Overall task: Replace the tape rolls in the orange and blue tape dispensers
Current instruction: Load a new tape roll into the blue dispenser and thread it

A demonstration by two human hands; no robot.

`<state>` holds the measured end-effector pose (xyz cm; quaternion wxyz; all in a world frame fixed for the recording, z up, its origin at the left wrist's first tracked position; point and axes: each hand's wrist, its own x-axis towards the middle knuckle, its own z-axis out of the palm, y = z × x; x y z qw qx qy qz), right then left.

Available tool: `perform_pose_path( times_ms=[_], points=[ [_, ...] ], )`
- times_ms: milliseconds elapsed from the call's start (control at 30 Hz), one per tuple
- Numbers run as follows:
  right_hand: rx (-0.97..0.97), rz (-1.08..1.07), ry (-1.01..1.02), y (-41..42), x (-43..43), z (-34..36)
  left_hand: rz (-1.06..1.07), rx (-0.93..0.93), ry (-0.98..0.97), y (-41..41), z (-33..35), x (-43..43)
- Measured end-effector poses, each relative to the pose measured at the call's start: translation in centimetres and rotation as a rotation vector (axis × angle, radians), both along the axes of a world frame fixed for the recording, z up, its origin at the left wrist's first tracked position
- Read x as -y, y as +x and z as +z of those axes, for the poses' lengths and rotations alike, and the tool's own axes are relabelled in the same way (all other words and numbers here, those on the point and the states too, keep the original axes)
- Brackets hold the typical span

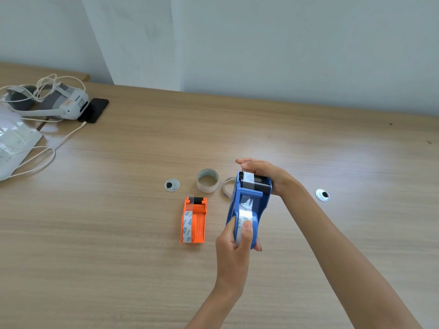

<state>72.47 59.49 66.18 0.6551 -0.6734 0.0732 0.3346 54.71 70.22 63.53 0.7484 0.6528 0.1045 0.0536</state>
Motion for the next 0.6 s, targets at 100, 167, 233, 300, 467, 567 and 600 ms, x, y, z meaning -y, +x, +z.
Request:
perform_pose_path(
  times_ms=[100, 167, 233, 300, 467, 567, 600],
  points=[
    [-0.07, 0.058, 0.113, 0.1, 0.6, -0.7, -0.01, 0.004, -0.008, -0.3, 0.1, 0.1],
    [-0.088, 0.034, 0.231, -0.2, 0.8, -1.1, -0.017, 0.011, -0.018, -0.4, 0.3, 0.2],
    [-0.142, -0.063, 0.353, -0.4, 0.6, -2.3, -0.019, 0.019, -0.026, -0.4, 0.4, 0.3],
    [-0.182, -0.149, 0.416, -0.9, 0.3, -4.3, -0.017, 0.028, -0.027, -0.4, 0.5, 0.3],
    [-0.142, -0.079, 0.492, -2.0, 0.1, -7.0, -0.011, 0.018, -0.028, -0.3, 0.7, 0.4],
    [-0.144, -0.082, 0.387, -2.3, 0.4, -7.5, 0.01, -0.016, -0.047, -0.5, 0.6, 0.4],
    [-0.162, -0.083, 0.398, -2.4, 0.3, -7.6, 0.023, -0.03, -0.05, -0.4, 0.7, 0.4]
  ],
)
